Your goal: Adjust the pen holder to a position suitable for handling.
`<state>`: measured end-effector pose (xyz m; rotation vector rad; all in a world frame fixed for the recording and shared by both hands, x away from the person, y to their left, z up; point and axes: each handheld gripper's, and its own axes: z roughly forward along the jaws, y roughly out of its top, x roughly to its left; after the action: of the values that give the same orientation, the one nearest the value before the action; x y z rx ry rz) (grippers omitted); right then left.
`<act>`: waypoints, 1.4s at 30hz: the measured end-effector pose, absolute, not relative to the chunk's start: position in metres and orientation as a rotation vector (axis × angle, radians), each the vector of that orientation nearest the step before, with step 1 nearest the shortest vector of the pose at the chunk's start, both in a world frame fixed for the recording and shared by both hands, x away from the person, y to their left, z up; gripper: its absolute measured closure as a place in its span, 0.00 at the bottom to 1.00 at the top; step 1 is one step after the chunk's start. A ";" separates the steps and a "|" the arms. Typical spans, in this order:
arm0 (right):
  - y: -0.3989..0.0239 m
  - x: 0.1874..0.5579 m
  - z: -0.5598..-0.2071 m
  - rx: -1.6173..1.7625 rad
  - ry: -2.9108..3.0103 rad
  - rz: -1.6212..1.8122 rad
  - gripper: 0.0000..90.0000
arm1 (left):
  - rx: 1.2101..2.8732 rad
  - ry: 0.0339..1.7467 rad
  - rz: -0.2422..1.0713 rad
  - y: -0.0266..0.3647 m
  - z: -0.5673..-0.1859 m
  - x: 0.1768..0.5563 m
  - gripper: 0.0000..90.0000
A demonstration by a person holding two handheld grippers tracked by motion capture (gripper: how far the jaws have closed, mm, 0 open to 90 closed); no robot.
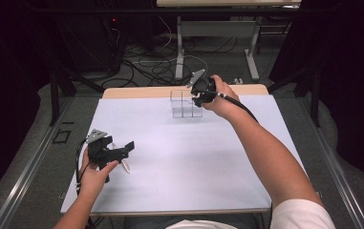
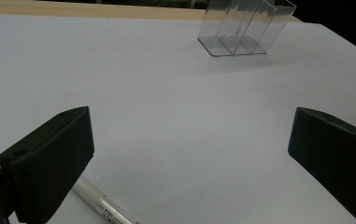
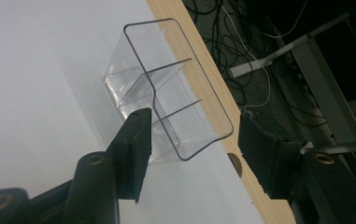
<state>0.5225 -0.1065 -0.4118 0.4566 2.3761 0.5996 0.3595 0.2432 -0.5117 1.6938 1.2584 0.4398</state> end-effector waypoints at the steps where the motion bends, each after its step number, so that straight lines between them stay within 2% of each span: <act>1: -0.102 0.525 -0.416 0.430 2.382 0.583 0.50 | 1.695 1.259 0.440 0.243 -0.512 0.359 0.01; 8: -0.092 0.535 -0.431 0.323 2.453 0.564 0.51 | 1.696 1.265 0.451 0.247 -0.512 0.359 0.01; 11: -0.089 0.539 -0.437 0.293 2.479 0.553 0.57 | 1.691 1.272 0.457 0.248 -0.512 0.359 0.01; 17: -0.085 0.545 -0.449 0.267 2.507 0.510 0.60 | 1.696 1.272 0.448 0.249 -0.511 0.358 0.01; 42: -0.067 0.557 -0.467 0.244 2.566 0.497 0.71 | 1.684 1.262 0.429 0.248 -0.511 0.358 0.01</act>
<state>0.5566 -0.0666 -0.4670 0.2445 2.5659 0.4966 0.3584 0.2476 -0.5108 1.6844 1.2615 0.4286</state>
